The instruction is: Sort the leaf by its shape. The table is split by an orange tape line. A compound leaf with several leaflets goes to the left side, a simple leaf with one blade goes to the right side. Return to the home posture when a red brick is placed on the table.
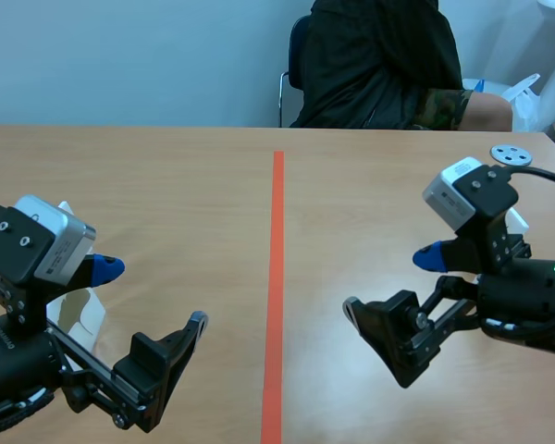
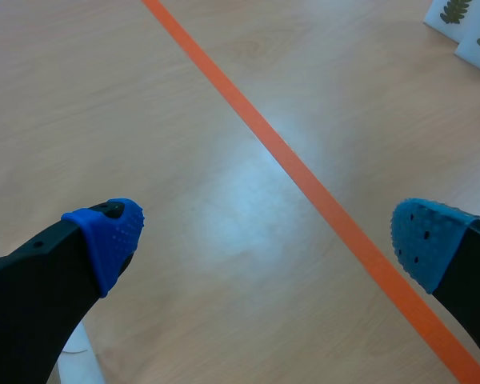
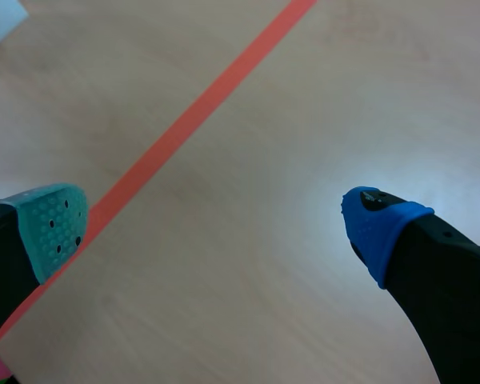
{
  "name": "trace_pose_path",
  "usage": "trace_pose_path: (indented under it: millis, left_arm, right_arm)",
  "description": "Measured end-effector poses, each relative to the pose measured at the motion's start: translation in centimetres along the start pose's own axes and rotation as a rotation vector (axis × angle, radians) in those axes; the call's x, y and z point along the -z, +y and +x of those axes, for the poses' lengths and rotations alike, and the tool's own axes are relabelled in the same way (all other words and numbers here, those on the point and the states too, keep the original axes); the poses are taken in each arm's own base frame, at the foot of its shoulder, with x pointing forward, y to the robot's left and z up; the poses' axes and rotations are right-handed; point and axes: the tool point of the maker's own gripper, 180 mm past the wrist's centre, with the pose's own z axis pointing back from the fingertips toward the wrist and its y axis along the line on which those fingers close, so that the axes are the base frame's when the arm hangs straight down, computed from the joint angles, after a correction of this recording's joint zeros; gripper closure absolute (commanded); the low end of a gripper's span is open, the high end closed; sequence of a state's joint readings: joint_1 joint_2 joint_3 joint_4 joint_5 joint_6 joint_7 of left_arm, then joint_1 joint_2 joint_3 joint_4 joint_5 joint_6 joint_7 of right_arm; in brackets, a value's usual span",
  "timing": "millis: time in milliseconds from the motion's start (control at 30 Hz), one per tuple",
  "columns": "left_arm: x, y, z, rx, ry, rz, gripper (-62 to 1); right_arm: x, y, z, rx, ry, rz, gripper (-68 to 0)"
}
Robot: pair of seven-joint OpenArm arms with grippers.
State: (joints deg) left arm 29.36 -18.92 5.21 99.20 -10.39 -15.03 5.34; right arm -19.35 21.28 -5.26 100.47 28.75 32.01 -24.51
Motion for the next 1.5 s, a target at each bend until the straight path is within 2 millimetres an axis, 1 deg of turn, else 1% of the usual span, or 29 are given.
trace_pose_path:
  millis: [33,100,267,400,467,633,900,967,1067,1100,1233,1500]
  left_arm:
    - [0.0,0.0,0.0,0.0,0.0,0.0,-62.3]
    - [0.0,0.0,0.0,0.0,0.0,0.0,-62.3]
    - [0.0,0.0,0.0,0.0,0.0,0.0,-62.3]
    - [0.0,0.0,0.0,0.0,-0.001,0.0,-62.3]
    - [0.0,0.0,0.0,-0.001,0.0,0.0,-62.3]
    - [0.0,0.0,0.0,-0.001,0.0,0.0,-62.3]
    - [0.0,0.0,0.0,-0.001,-0.001,0.0,-62.3]
    - [0.0,0.0,0.0,-0.001,-0.001,0.0,-62.3]
    - [0.0,0.0,0.0,-0.001,-0.001,0.0,-62.3]
    - [0.0,0.0,0.0,-0.001,-0.001,0.0,-62.3]
    - [0.0,0.0,0.0,-0.001,-0.001,0.0,-62.3]
    - [0.0,0.0,0.0,-0.001,-0.001,0.0,-62.3]
  right_arm:
    - [0.0,0.2,-0.2,0.007,0.006,0.003,-67.9]
    - [-0.1,0.7,0.0,0.013,-0.003,0.008,-67.9]
    - [-0.1,1.5,1.4,0.034,-0.054,0.004,-67.9]
    - [0.2,2.0,1.6,0.052,-0.068,0.001,-67.9]
    - [0.2,2.0,1.8,0.056,-0.079,0.0,-67.9]
    - [0.0,1.7,3.6,0.044,-0.178,-0.012,-67.9]
    - [-0.1,1.7,3.5,0.051,-0.174,-0.009,-67.9]
    - [-0.1,0.9,3.5,0.079,-0.178,-0.052,-67.9]
    - [-0.4,-1.5,3.3,0.14,-0.174,-0.181,-67.9]
    - [-0.5,-2.0,3.1,0.141,-0.168,-0.208,-67.9]
    - [-0.7,-2.9,3.0,0.157,-0.166,-0.254,-67.9]
    - [-0.7,-3.0,2.8,0.138,-0.155,-0.263,-67.9]
